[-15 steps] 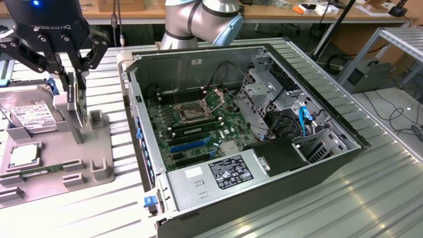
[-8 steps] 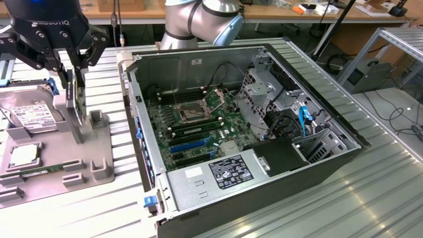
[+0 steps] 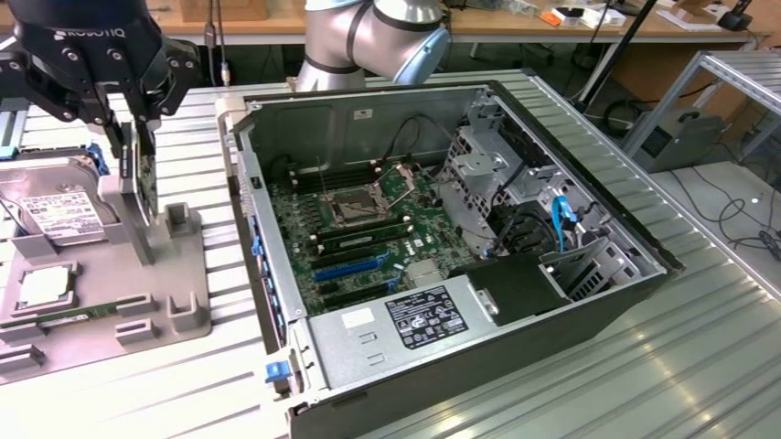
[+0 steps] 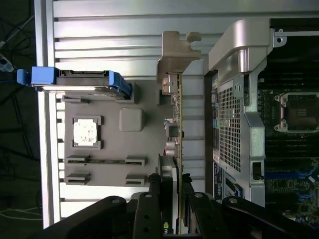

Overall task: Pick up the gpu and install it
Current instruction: 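Pick up the gpu and move the gpu toward the slot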

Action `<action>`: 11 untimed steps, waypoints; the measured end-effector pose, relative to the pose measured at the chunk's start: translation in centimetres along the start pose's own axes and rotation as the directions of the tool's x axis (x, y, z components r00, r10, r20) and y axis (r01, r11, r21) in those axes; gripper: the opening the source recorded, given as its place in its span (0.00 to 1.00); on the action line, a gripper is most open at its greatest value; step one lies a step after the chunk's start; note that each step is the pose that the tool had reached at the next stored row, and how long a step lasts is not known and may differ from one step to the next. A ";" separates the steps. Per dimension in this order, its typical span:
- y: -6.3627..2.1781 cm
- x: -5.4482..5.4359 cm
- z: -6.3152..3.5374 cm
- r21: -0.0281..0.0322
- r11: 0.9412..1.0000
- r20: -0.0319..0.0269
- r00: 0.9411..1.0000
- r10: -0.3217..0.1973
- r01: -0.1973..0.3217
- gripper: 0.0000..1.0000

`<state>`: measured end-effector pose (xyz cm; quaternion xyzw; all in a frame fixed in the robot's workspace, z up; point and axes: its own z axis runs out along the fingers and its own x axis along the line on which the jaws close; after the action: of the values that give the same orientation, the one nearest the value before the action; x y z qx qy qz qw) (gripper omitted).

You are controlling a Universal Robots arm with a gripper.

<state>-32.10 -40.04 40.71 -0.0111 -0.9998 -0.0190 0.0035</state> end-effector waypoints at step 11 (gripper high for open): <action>0.03 0.0 -0.88 0.000 1.000 0.000 1.000 0.000 0.000 0.27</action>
<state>-32.10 -40.04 41.60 -0.0111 -0.9998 -0.0190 0.0036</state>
